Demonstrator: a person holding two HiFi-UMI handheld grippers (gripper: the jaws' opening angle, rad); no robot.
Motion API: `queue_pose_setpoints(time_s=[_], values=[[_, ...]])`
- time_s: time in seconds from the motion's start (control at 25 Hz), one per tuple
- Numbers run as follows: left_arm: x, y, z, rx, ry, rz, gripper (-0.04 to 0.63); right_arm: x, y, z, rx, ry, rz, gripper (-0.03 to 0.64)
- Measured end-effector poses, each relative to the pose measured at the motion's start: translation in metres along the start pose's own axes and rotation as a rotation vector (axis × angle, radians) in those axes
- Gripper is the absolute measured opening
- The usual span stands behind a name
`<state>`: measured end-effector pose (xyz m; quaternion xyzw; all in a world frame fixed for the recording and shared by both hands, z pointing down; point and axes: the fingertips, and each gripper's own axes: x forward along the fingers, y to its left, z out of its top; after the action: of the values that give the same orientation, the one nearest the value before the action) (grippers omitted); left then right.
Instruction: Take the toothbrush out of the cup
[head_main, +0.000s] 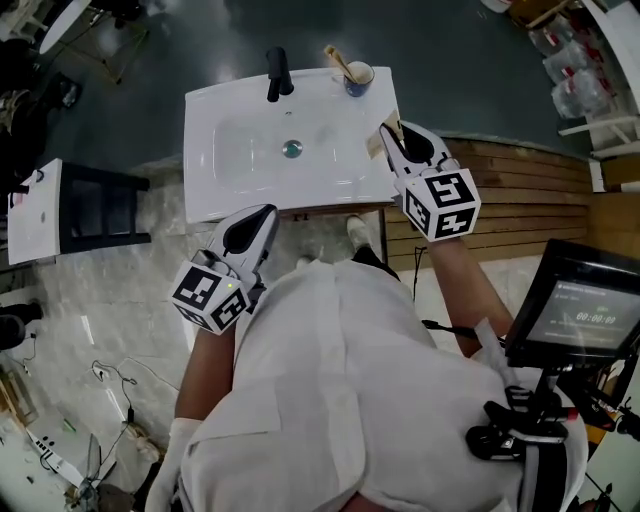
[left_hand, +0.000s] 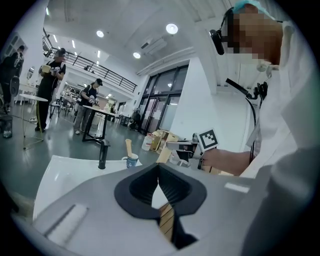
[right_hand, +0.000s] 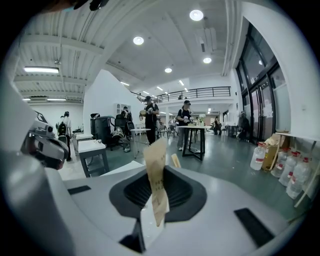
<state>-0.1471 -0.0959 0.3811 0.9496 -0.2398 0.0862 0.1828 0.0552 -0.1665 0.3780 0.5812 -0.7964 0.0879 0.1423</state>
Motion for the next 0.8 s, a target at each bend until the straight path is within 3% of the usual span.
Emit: queue_pose_setpoints(time_s=[0.48, 0.8], values=[[-0.041, 0.005, -0.024, 0.003, 0.002, -0.05, 0.005, -0.023, 0.063, -0.022, 0.001, 0.025, -0.006, 0.046], [-0.037, 0.01, -0.026, -0.007, 0.015, -0.064, 0.006, -0.032, 0.061, -0.028, 0.03, 0.035, -0.032, 0.046]])
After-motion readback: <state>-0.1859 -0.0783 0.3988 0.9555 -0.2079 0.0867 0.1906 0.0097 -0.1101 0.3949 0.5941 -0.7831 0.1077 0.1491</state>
